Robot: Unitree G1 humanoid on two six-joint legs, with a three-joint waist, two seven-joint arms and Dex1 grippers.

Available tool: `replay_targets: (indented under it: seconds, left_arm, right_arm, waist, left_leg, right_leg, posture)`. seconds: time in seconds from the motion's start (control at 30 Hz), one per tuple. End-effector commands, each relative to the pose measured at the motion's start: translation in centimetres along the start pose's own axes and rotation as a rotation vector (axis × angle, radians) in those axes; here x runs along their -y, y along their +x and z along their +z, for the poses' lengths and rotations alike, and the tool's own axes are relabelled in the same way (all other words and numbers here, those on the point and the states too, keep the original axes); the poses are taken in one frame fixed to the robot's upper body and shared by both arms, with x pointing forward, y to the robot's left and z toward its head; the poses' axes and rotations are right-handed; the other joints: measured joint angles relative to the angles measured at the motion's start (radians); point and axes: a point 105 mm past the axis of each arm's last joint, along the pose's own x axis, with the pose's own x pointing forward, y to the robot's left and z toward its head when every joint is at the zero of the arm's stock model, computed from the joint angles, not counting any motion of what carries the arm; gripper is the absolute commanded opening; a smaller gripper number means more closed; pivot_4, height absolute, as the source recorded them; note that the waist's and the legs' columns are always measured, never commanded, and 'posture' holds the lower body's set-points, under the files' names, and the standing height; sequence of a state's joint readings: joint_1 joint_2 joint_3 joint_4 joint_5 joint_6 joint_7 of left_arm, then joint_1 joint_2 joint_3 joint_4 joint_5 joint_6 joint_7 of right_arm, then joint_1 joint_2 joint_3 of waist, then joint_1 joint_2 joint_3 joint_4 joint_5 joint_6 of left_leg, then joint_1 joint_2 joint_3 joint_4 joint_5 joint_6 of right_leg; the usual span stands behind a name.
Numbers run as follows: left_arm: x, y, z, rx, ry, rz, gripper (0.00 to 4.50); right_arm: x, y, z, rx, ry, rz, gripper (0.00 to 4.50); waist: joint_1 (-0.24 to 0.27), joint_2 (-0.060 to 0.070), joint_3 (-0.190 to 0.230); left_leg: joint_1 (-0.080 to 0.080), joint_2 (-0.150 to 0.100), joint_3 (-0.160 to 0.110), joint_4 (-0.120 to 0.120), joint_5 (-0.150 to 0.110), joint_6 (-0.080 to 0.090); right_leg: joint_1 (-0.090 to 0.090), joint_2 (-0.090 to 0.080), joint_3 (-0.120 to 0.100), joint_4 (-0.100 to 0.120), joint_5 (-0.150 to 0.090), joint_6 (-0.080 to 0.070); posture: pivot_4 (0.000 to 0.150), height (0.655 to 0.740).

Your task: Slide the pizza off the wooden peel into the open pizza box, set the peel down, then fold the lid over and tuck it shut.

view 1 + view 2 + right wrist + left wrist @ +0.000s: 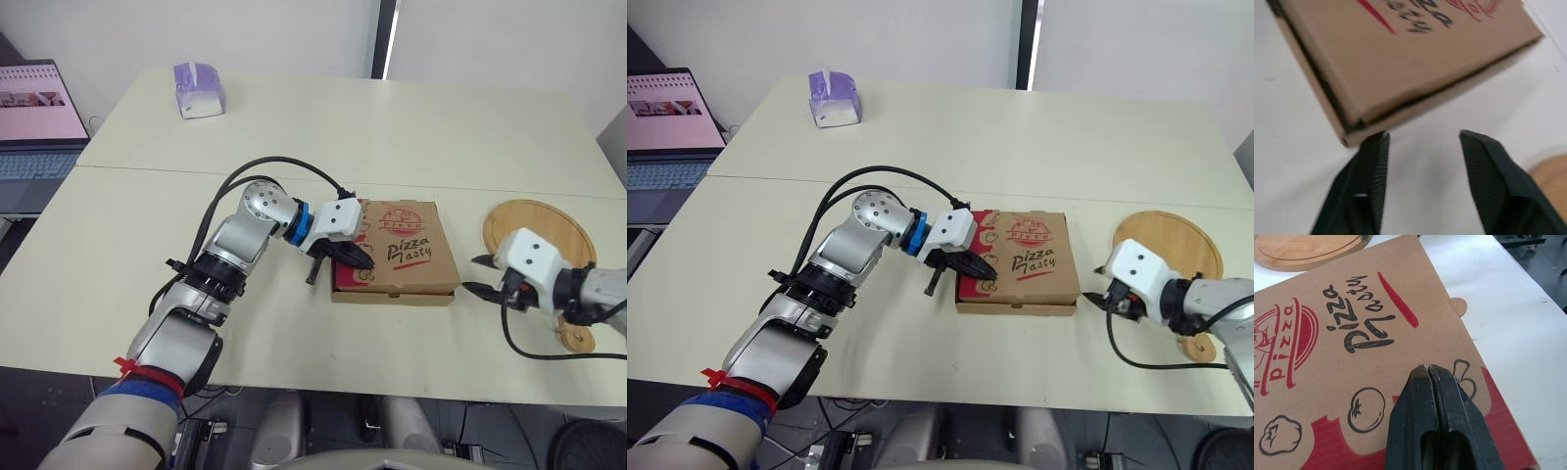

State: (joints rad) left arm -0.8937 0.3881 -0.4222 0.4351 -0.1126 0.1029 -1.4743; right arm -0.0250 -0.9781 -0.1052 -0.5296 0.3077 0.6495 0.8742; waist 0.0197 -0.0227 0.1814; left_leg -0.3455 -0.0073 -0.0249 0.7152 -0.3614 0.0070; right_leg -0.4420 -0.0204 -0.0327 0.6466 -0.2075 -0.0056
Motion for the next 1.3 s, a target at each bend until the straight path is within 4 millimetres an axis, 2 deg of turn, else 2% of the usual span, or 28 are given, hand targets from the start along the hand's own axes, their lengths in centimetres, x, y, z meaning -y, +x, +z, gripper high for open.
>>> replay_targets:
  seconds: [0.03,0.1,0.13,0.43,0.6,0.73,0.8,0.87,1.0,1.1,1.23,1.3]
  left_arm:
    - [-0.2,-0.7,0.6,0.015,0.027,0.025,0.00]
    - [-0.3,-0.8,0.5,0.011,0.025,0.029,0.00]
    - [-0.3,-0.9,0.4,0.010,0.024,0.030,0.00]
    - [-0.2,-1.0,0.1,0.002,0.018,0.033,0.00]
    - [-0.1,-1.1,-0.1,-0.003,0.017,0.031,0.00]
    - [0.0,-1.1,-0.1,-0.002,0.015,0.029,0.00]
    - [0.0,-1.1,-0.1,-0.002,0.014,0.028,0.00]
    - [0.0,-1.1,-0.1,-0.002,0.015,0.028,0.00]
    - [0.2,-1.6,0.1,0.007,0.018,0.037,0.00]
    - [0.8,-2.8,0.6,0.018,0.048,0.025,0.00]
    - [2.1,-5.9,0.6,0.024,0.028,0.020,0.00]
    - [2.8,-7.3,-0.8,-0.032,0.011,0.037,0.00]
  right_arm:
    - [-0.7,-0.1,2.1,0.070,-0.023,0.050,0.85]
    - [-1.2,0.0,2.2,0.078,-0.010,0.082,0.11]
    - [-1.4,0.0,2.3,0.082,-0.001,0.092,0.05]
    - [-2.6,0.3,1.2,0.043,0.005,0.101,0.05]
    - [-0.8,-1.6,0.1,-0.033,-0.034,0.036,0.05]
    - [-0.3,-2.8,1.6,0.018,-0.017,0.039,0.05]
    - [-0.5,-2.1,3.1,0.103,0.019,0.045,0.05]
    - [-0.7,-1.4,3.7,0.135,0.033,0.055,0.05]
    - [-2.1,0.2,3.0,0.102,0.007,0.109,0.05]
    - [-2.6,0.7,2.7,0.088,-0.015,0.125,0.05]
    - [-2.5,0.8,2.9,0.100,-0.021,0.121,0.05]
    - [-2.6,0.9,2.9,0.104,-0.022,0.122,0.05]
  waist:
    - [0.000,0.000,0.000]
    - [0.000,0.000,0.000]
    - [0.000,0.000,0.000]
    - [0.001,0.000,0.000]
    - [0.002,0.000,0.000]
    - [0.002,0.000,0.000]
    - [0.001,0.000,0.000]
    - [0.000,0.000,0.000]
    - [0.002,0.000,0.000]
    - [0.001,0.000,0.000]
    - [-0.002,0.000,0.000]
    - [-0.001,0.001,0.000]
  left_leg:
    - [0.000,0.000,0.000,0.000,0.000,0.000]
    - [0.000,0.000,0.000,0.001,0.000,0.000]
    - [0.000,0.000,0.000,0.001,0.000,0.000]
    - [0.000,0.000,-0.001,0.000,0.000,0.000]
    - [0.000,-0.001,0.000,0.000,0.000,0.000]
    - [0.000,-0.001,0.000,0.001,0.000,0.000]
    - [0.000,0.000,0.000,0.001,0.000,0.000]
    - [0.000,0.001,0.000,0.001,0.000,0.000]
    - [0.000,0.000,-0.001,0.001,0.000,0.000]
    - [0.000,-0.001,0.000,0.001,0.000,0.000]
    - [0.000,0.000,-0.001,0.000,0.000,0.000]
    - [0.000,0.000,-0.001,0.000,0.000,0.000]
  right_leg:
    - [0.000,0.000,0.000,0.000,0.000,0.000]
    - [0.000,0.000,0.000,0.000,0.000,0.000]
    - [0.000,0.000,0.000,0.000,0.000,0.000]
    - [0.000,0.000,0.000,0.000,0.000,0.000]
    - [0.000,0.000,0.000,0.000,0.000,0.000]
    - [0.000,0.000,0.000,0.000,0.000,0.000]
    - [0.001,0.000,0.000,0.000,0.000,0.000]
    - [0.001,0.000,0.001,0.000,0.000,0.000]
    - [0.001,0.000,0.000,0.000,0.000,0.000]
    - [0.000,0.000,0.001,0.000,0.000,0.000]
    - [0.000,-0.001,0.000,0.000,0.000,0.000]
    - [0.000,-0.001,-0.001,0.000,0.000,0.000]
  posture:
    - [0.150,0.7218]
    - [0.150,0.7218]
    - [0.150,0.7218]
    - [0.150,0.7218]
    - [0.150,0.7218]
    - [0.150,0.7218]
    - [0.150,0.7218]
    - [0.150,0.7218]
    - [0.150,0.7218]
    - [0.150,0.7218]
    - [0.150,0.7218]
    - [0.150,0.7218]
